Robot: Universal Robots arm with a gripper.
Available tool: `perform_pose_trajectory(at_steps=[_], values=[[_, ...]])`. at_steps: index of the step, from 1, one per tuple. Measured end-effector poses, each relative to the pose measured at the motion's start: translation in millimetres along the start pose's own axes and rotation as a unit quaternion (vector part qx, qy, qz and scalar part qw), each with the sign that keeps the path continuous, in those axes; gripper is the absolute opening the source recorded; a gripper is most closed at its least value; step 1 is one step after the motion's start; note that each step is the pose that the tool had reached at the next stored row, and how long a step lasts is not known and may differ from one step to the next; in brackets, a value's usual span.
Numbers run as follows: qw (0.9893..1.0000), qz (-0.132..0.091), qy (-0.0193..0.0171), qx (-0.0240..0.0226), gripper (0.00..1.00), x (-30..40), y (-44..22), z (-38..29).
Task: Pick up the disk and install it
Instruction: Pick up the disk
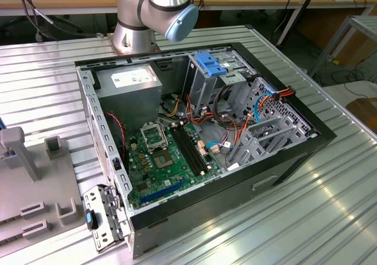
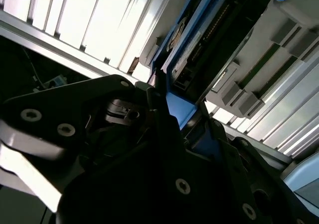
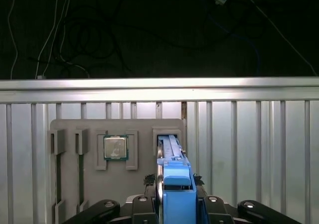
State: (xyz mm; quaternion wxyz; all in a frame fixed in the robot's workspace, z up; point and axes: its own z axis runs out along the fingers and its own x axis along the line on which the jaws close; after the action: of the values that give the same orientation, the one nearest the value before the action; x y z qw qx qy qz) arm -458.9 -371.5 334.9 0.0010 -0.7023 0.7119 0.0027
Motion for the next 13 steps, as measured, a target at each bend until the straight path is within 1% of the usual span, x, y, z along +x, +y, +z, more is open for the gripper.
perform_pose_trajectory(at_steps=[4,5,7,8,13], values=[[1.0,0.0,0.0007,0.0,0.37,0.0,0.0,-9.5],[1.0,0.0,0.0007,0.0,0.37,-0.1,0.0,-12.9],[1.0,0.0,0.0008,-0.0001,0.37,-0.1,0.0,-16.8],[1.0,0.0,0.0008,0.0,0.37,-0.1,0.0,-18.3],[1.0,0.0,0.0005,-0.0001,0.37,-0.1,0.1,-19.0]])
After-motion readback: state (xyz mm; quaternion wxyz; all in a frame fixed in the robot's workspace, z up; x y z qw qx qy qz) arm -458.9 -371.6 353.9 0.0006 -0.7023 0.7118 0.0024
